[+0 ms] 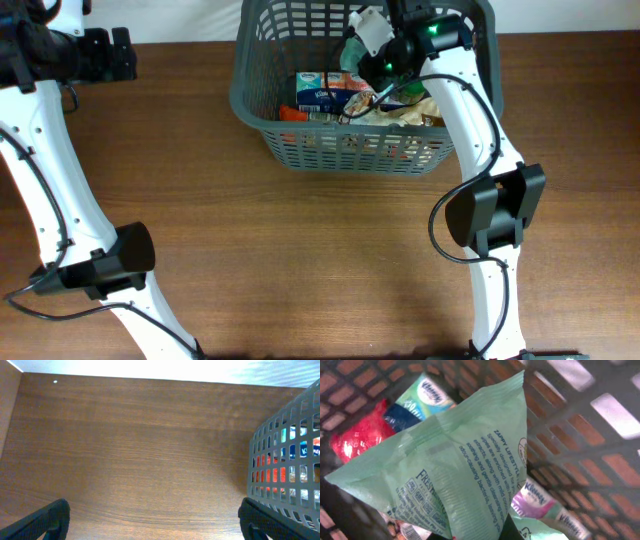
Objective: Pack container
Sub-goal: 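Push the wipes packet down into the basket with the right gripper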
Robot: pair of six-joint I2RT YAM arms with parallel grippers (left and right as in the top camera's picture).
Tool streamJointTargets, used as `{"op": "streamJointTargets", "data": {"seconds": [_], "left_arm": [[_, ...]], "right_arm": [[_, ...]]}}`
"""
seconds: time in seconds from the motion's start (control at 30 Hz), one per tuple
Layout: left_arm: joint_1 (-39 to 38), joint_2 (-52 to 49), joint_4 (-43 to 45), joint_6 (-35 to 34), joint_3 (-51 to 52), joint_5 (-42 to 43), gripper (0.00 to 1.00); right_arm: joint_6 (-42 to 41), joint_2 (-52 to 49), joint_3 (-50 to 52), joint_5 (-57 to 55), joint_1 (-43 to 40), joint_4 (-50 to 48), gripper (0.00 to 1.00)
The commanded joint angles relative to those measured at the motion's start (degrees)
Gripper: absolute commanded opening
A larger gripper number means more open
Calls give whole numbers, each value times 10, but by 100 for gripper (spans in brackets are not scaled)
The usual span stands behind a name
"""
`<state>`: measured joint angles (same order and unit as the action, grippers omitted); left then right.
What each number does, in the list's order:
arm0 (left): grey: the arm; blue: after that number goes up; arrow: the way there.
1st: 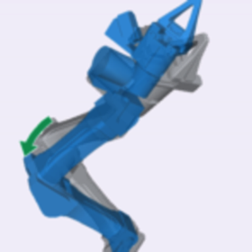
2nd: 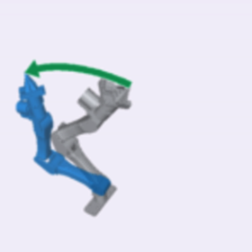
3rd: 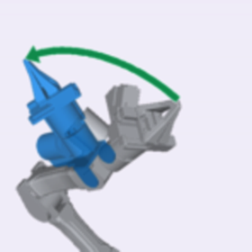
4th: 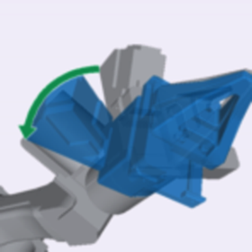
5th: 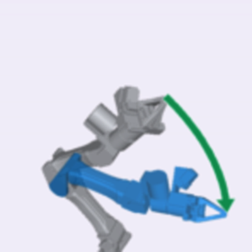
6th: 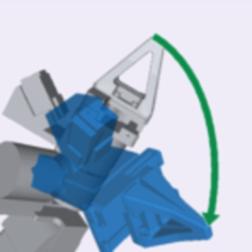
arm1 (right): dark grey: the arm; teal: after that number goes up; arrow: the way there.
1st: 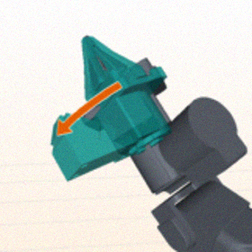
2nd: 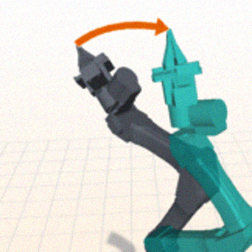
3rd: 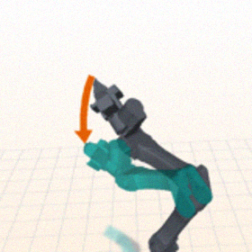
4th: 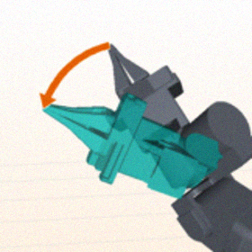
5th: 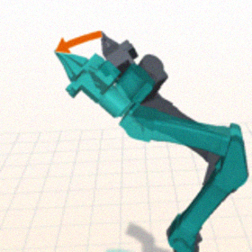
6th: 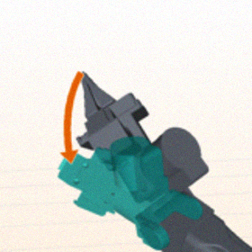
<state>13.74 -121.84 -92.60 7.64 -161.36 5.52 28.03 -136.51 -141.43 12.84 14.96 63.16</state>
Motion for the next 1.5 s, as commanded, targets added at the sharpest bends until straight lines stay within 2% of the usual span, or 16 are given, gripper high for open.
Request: {"op": "streamJointTargets", "data": {"seconds": [0.0, 0.1, 0.3, 0.33, 0.37, 0.47, 0.5, 0.53, 0.8, 0.93, 1.1, 1.17, 1.4, 1.47], "left_arm": [[3, -5, -1, -5, 1, 0, 99], [3, -5, -1, -5, 1, 0, 99], [3, -5, -1, -5, 1, 0, 99], [3, -5, -1, -5, 1, 0, 99], [3, -5, -1, -5, 1, 0, 99], [3, -5, -1, -5, 1, 0, 99], [3, -5, -1, -5, 1, 0, 99], [3, -5, -1, -5, 1, 0, 99], [3, -5, -1, -5, 1, 0, 99], [3, -5, -1, -5, 1, 0, 99], [3, -5, -1, -5, 1, 0, 99], [3, -5, -1, -5, 1, 0, 99], [3, -5, -1, -5, 1, 0, 99], [3, -5, -1, -5, 1, 0, 99]], "right_arm": [[142, 0, 5, 70, 1, 9, 4], [202, 0, 21, 97, 1, 10, 4], [202, -3, 47, 95, 0, -17, 6], [202, -3, 53, 95, 0, -24, 23], [202, -3, 58, 95, 0, -29, 35], [202, -3, 66, 90, 0, -38, 38], [201, -3, 65, 90, 0, -40, 97], [199, -3, 65, 87, 0, -43, 99], [65, 24, -10, 40, 0, -17, 99], [50, 38, -68, 34, 0, 6, 99], [44, 30, -55, 41, 0, 5, 99], [45, 29, -35, 38, 0, -7, 89], [39, 29, 12, 8, 0, -26, 93], [-36, 26, 13, 44, 0, -28, 92]]}}
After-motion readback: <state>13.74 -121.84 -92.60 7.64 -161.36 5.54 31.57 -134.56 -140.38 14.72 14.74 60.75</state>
